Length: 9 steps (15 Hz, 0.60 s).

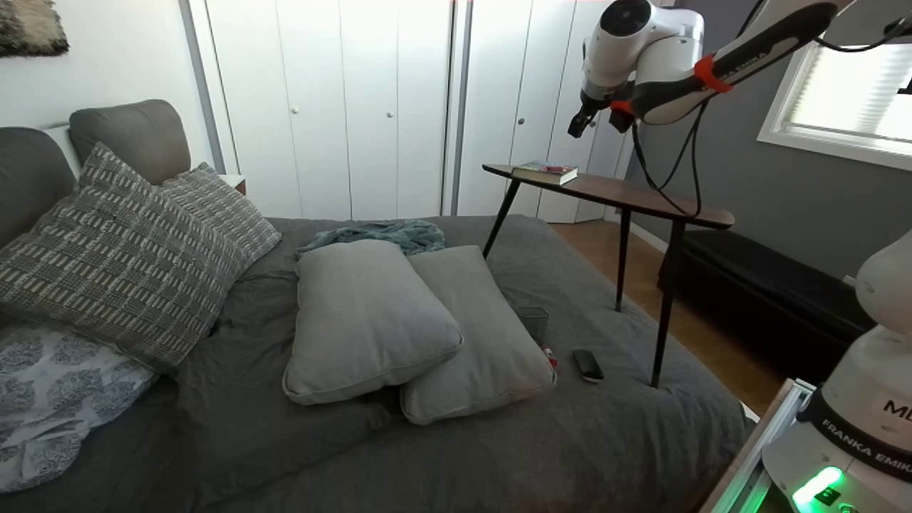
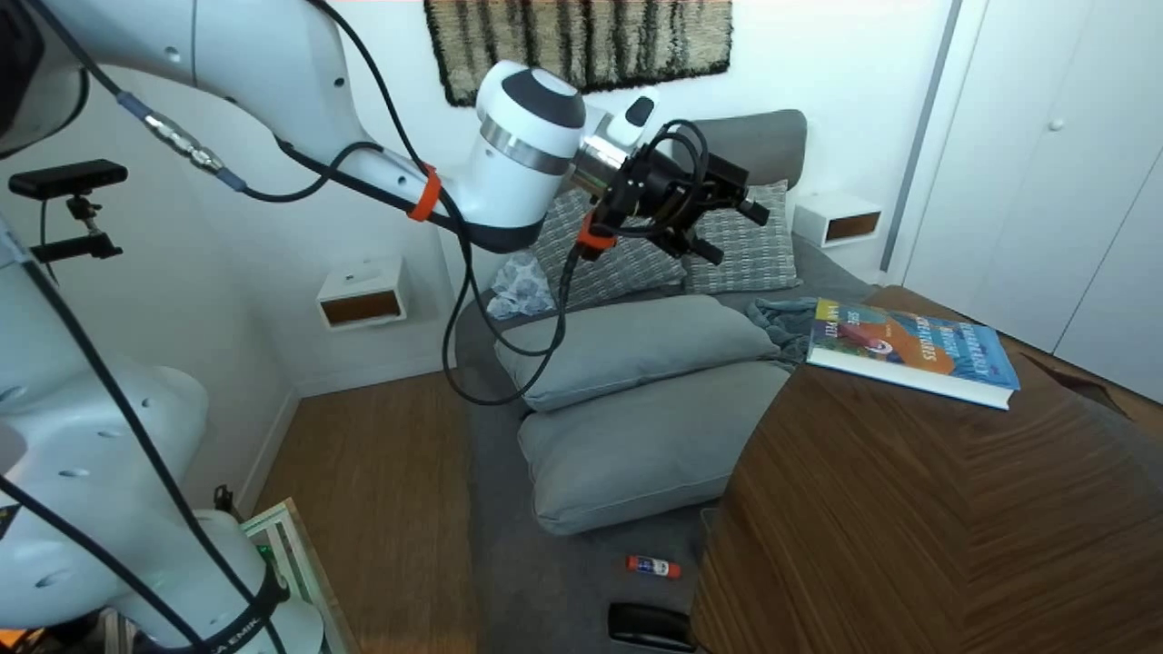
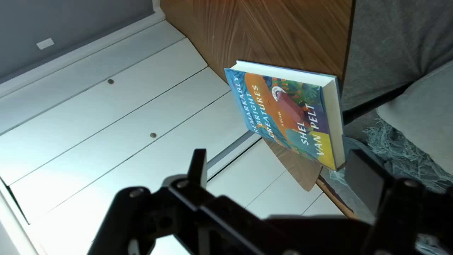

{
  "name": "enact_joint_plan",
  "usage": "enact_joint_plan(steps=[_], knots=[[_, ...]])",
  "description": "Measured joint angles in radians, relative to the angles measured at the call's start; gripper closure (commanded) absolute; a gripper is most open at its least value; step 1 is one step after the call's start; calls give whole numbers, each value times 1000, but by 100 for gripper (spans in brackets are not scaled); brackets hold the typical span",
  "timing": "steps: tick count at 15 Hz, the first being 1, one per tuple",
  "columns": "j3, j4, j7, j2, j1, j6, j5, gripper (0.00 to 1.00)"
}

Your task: Put the book on top of the pillow

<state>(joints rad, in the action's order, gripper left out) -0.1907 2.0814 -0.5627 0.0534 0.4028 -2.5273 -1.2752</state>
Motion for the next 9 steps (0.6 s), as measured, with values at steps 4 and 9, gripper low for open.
enact_joint_plan(steps=[4, 9], knots=[[16, -18, 0, -18, -23, 9, -3, 0], [106, -34, -96, -47, -149, 32, -89, 0]])
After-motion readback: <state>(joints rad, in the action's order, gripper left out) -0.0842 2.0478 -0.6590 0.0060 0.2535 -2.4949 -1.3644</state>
